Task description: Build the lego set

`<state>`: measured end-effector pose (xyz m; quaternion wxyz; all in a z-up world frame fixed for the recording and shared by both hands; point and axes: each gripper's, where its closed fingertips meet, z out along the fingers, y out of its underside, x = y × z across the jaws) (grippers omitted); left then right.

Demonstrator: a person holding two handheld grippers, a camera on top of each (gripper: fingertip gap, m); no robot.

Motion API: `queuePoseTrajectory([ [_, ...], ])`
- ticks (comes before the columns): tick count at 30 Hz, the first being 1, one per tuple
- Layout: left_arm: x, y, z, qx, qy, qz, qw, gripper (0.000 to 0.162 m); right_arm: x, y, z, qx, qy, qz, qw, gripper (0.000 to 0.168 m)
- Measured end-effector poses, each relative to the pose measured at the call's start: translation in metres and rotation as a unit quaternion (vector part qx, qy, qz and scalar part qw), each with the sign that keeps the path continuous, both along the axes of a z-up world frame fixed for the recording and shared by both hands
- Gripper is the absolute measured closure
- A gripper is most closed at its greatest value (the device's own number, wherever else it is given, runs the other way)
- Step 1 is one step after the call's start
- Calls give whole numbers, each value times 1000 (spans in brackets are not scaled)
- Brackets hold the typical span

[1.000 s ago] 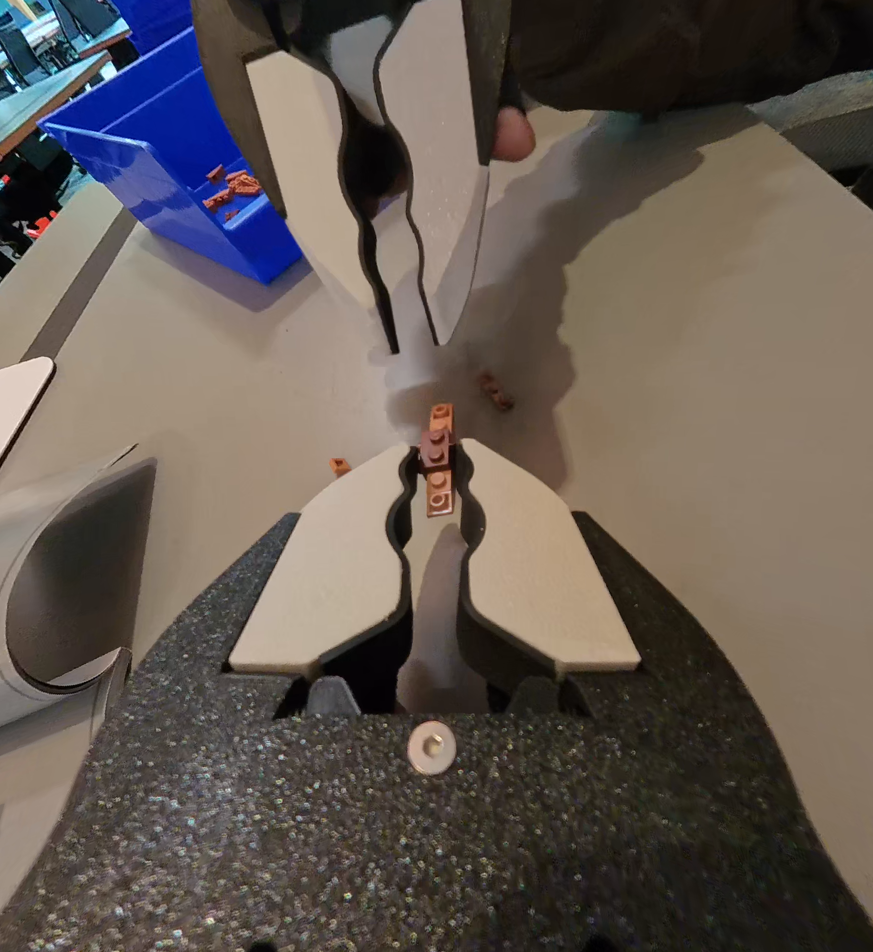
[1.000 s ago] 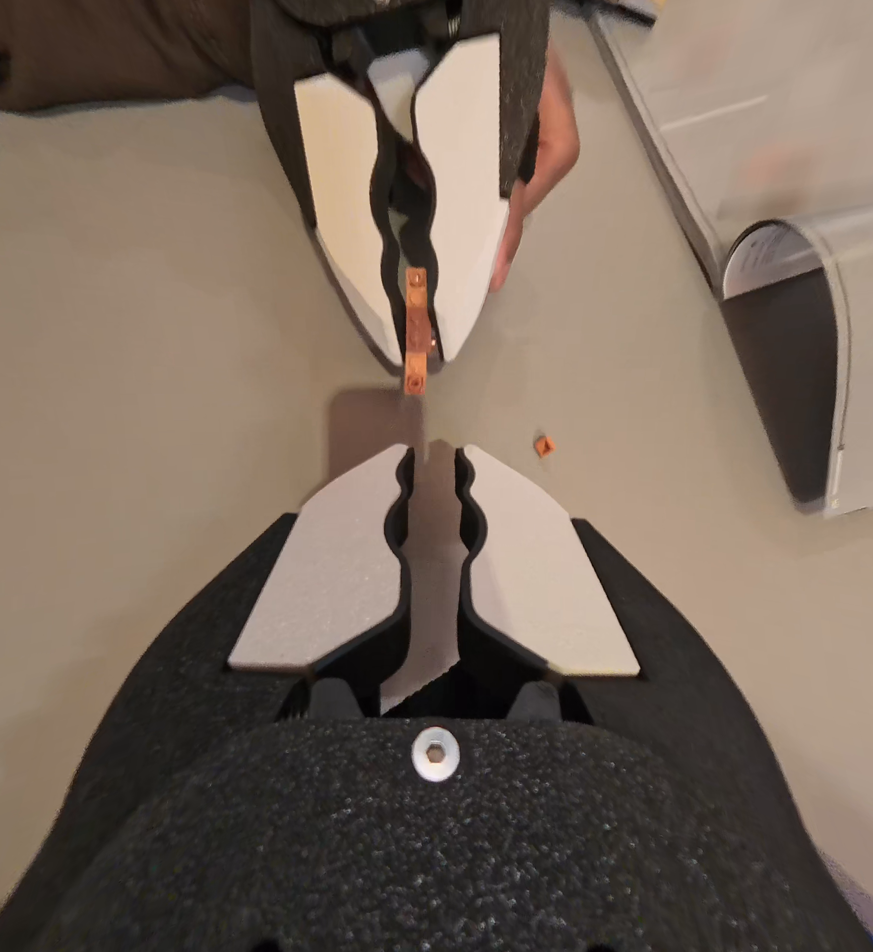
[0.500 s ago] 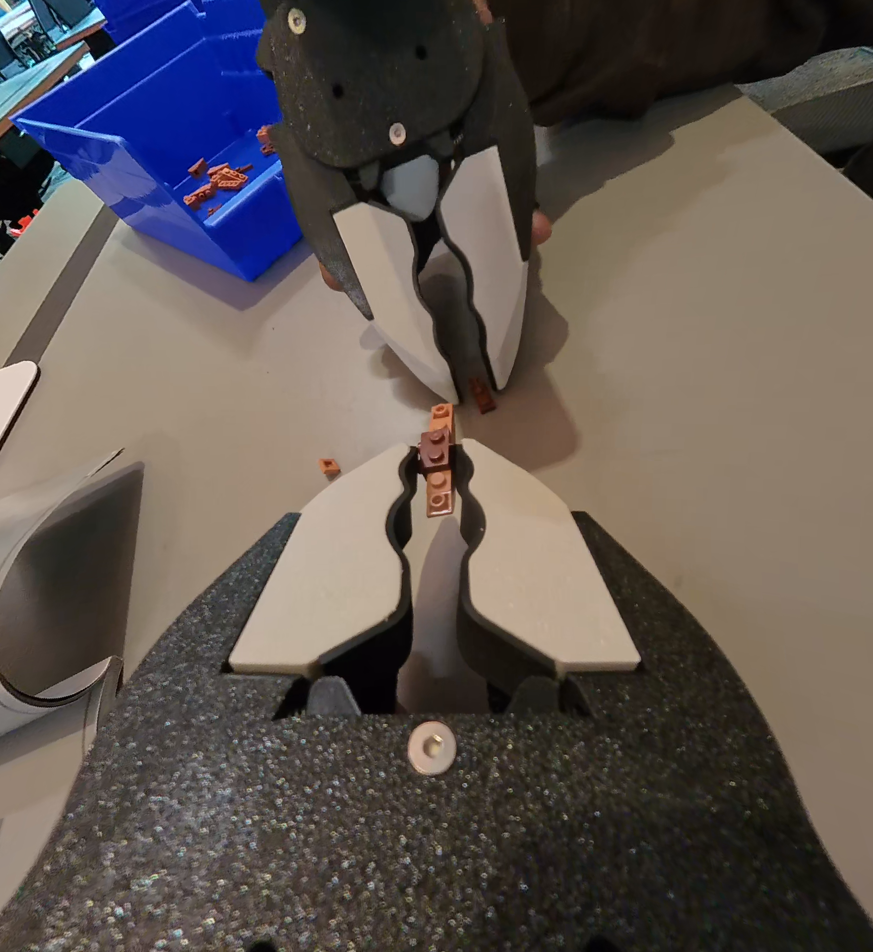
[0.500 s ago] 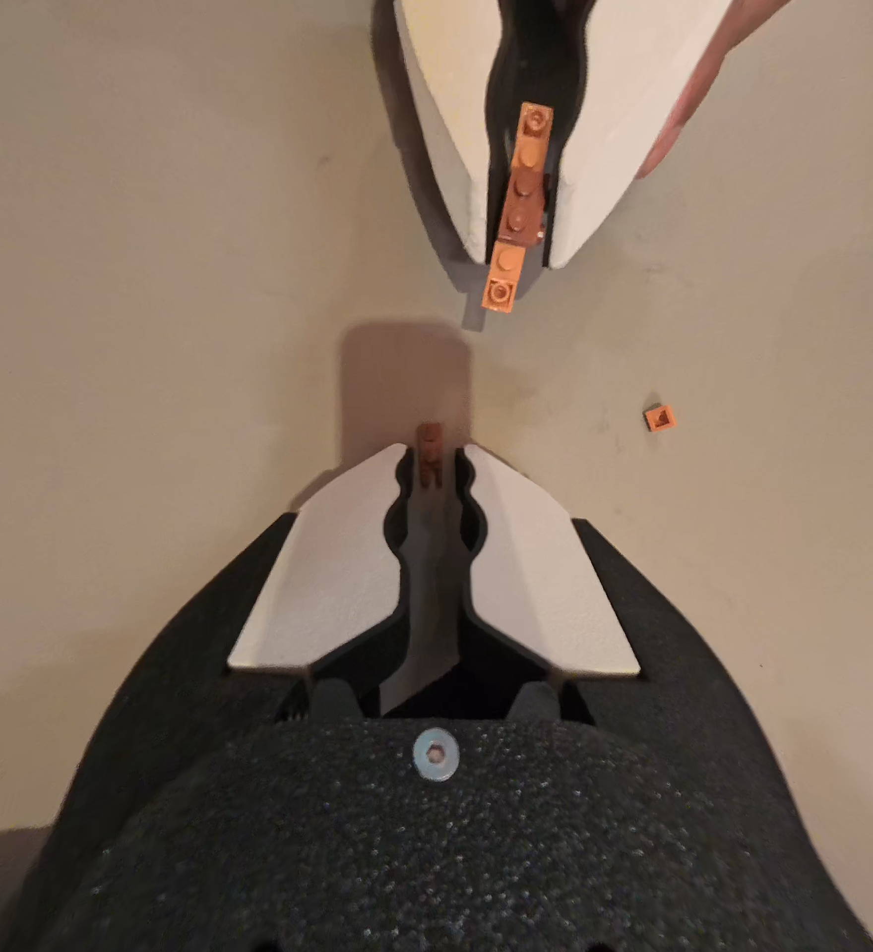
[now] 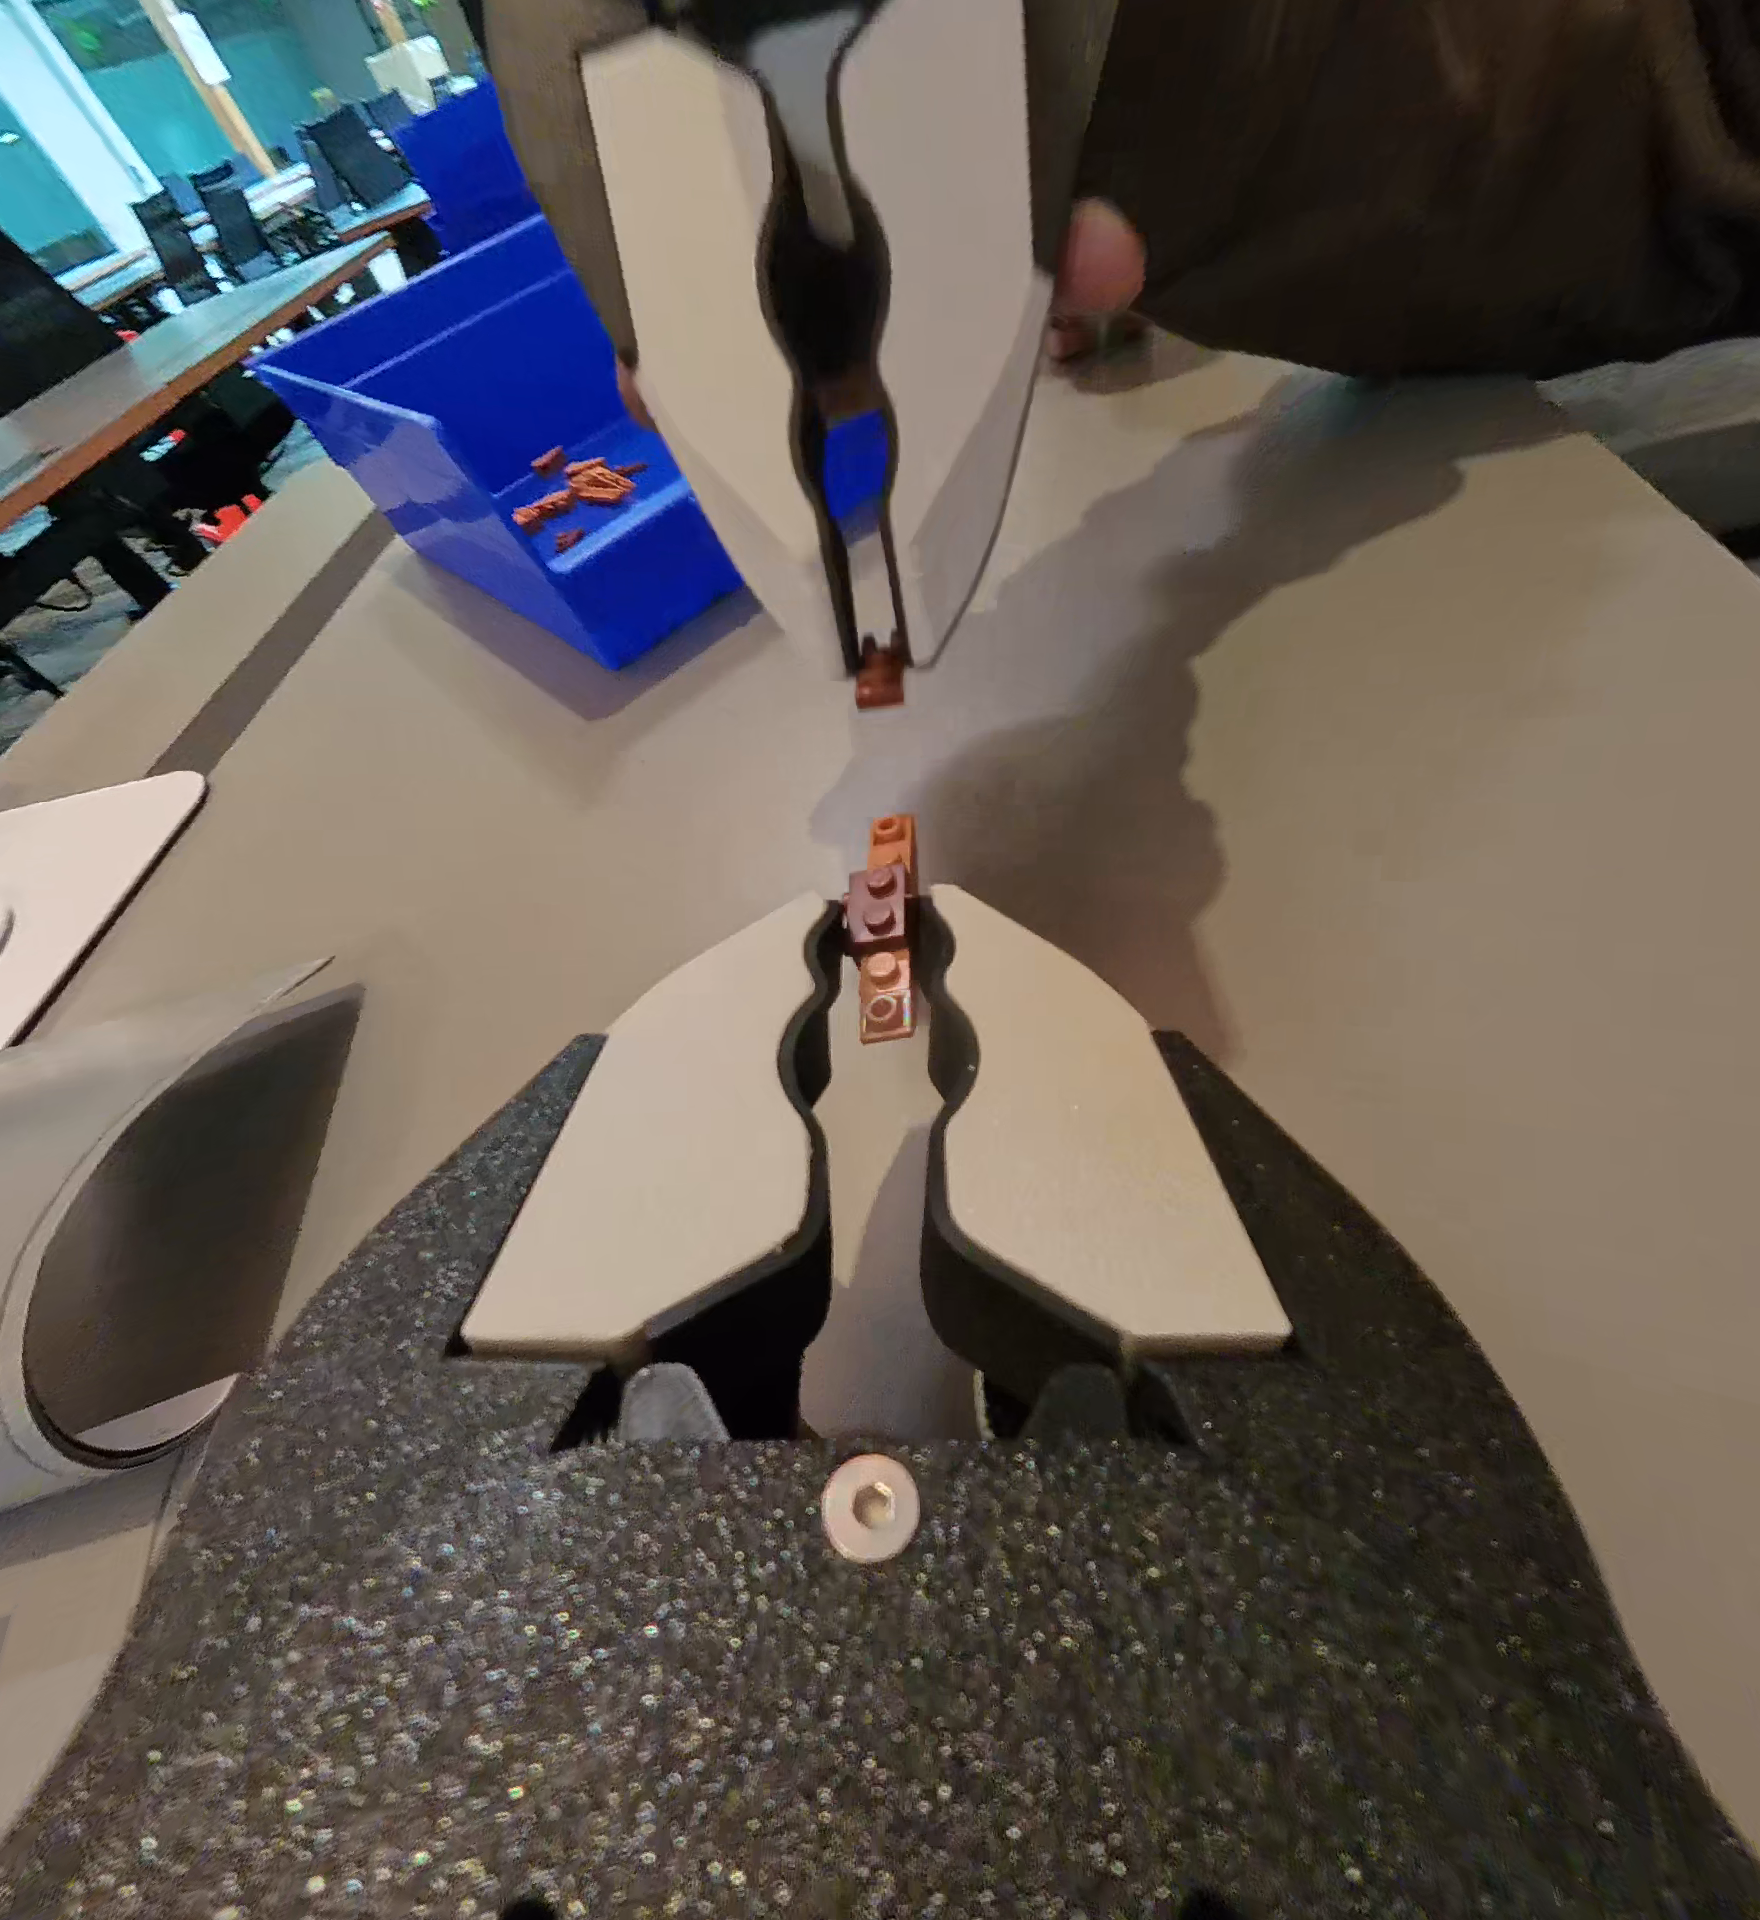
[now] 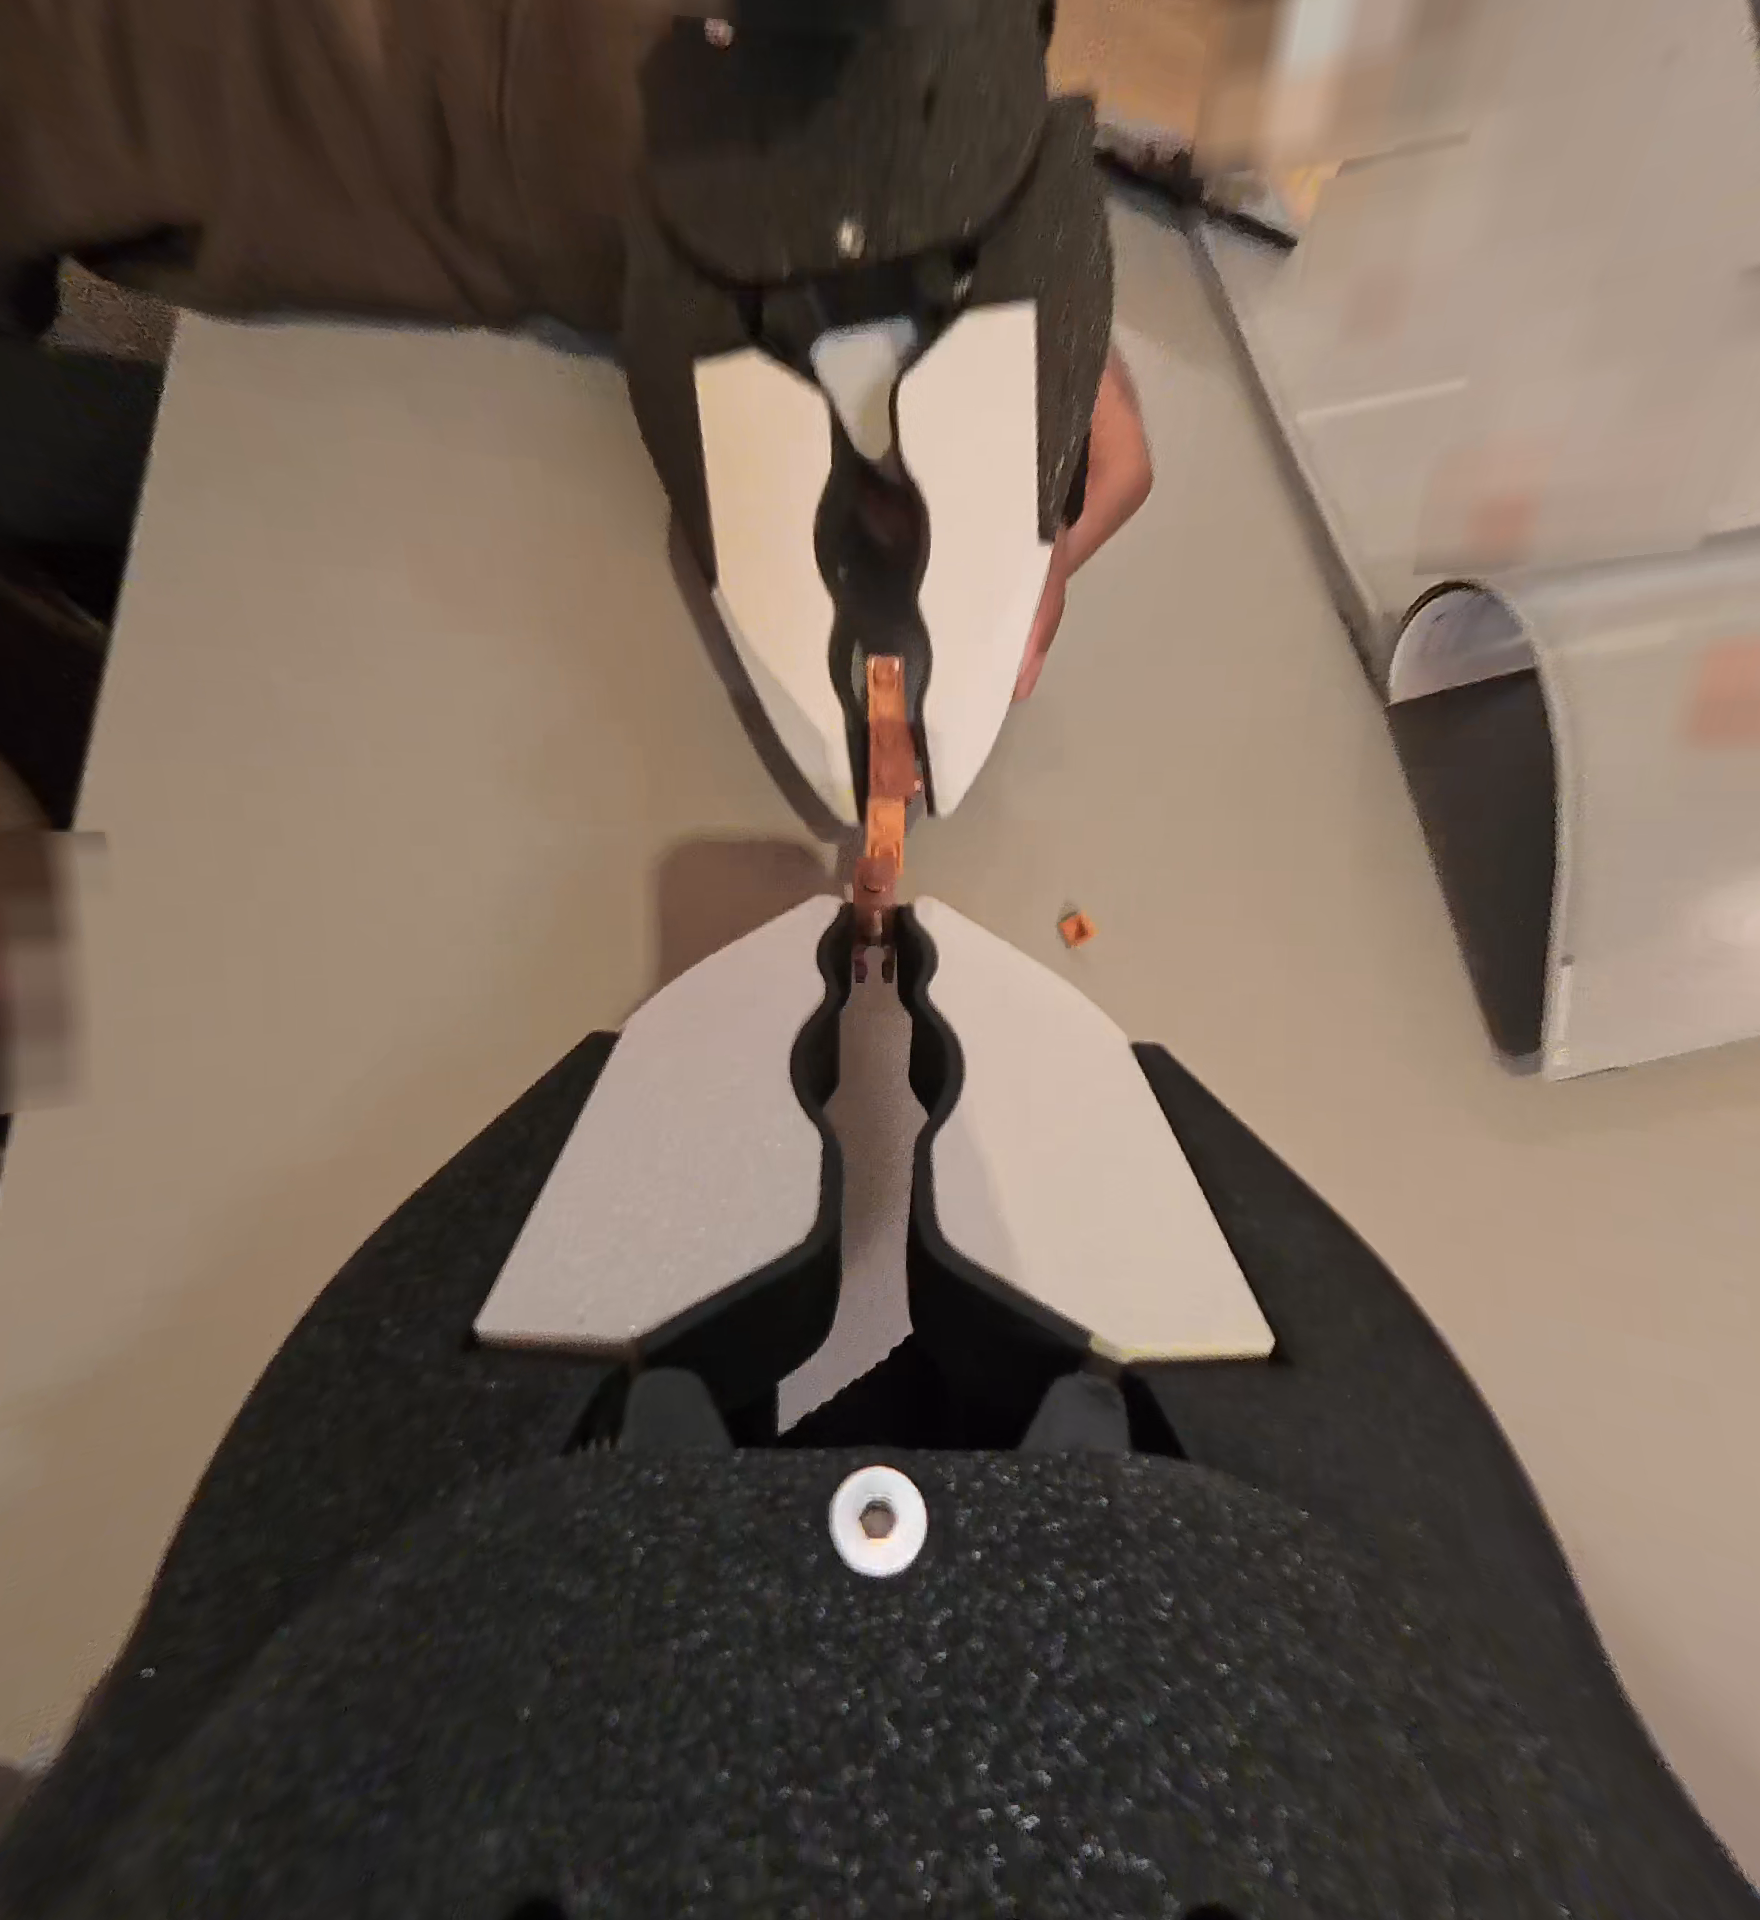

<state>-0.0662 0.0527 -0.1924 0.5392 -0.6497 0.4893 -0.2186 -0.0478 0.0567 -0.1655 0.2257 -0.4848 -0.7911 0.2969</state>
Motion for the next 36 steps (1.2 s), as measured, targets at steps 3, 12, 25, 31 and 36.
queuePoseTrajectory([
  [3, 4, 7, 5, 9, -14, 25, 1000, 148, -3, 3, 8, 3, -33, -6, 999, 161],
  [12, 15, 8, 4, 35, -2, 35, 999, 148, -1, 4, -11, 12, -99, -5, 995, 161],
  [25, 16, 7, 5, 38, -7, 31, 999, 148, -2, 1, -14, 21, -102, -3, 995, 161],
  [31, 16, 6, 7, 40, -10, 27, 999, 148, -4, 1, -13, 22, -97, -4, 995, 159],
  [36, 16, 6, 7, 40, -11, 26, 999, 148, -4, -1, -13, 22, -95, 0, 995, 158],
])
